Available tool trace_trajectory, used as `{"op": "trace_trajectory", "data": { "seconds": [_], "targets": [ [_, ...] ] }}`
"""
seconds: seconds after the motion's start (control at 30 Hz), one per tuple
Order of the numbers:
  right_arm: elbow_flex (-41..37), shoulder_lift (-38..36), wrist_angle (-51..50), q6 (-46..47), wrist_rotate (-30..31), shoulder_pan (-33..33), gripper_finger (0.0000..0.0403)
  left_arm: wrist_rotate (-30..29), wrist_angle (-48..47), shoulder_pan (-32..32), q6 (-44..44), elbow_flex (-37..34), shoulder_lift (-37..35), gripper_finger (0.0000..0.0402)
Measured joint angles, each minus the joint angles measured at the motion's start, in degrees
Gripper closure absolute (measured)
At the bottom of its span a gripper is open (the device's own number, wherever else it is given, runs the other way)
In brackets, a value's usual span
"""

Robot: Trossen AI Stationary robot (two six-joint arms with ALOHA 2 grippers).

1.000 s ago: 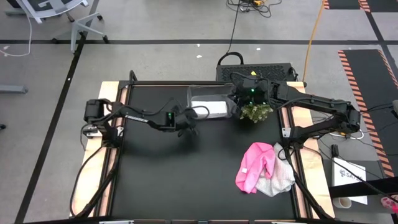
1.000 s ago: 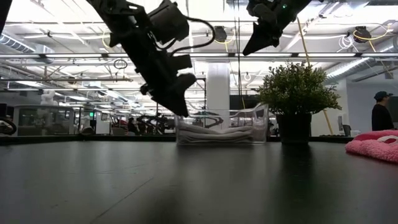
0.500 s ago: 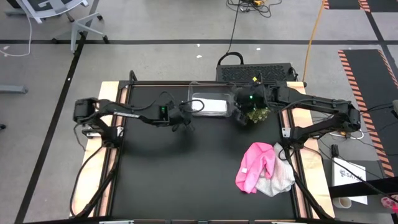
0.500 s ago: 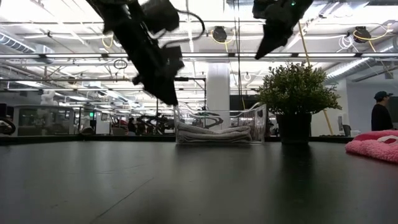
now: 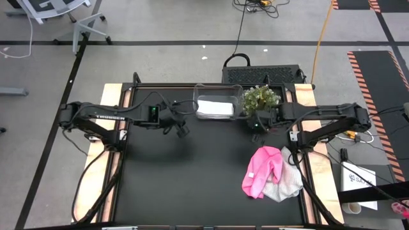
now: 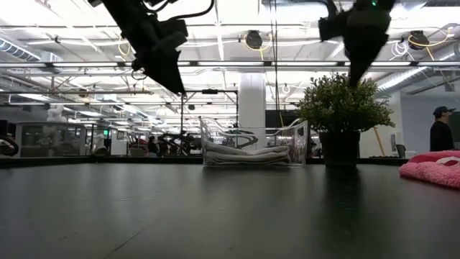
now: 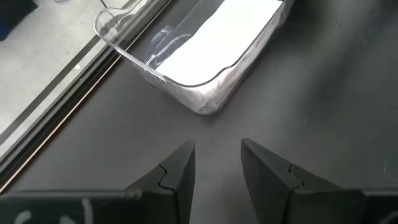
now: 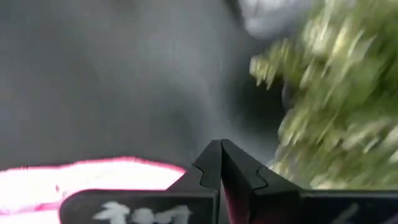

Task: Fold microfiber towels
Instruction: Fold the pink towel

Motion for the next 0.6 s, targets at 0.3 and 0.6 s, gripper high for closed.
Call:
{"op": "trace_trajectory", "data": {
  "seconds": [0.3,0.6],
  "targets": [
    [-13.1,0.0,0.5,9.2,-6.3,0.2,0.0376,0.5,-1.3,0.0,0.3,0.0,0.1,0.0271],
    [-23.8,0.0,4.9,19.1,-14.9,0.1,0.029,1.1,-2.6,0.0,0.2,0.0,0.1,0.027]
  ]
}}
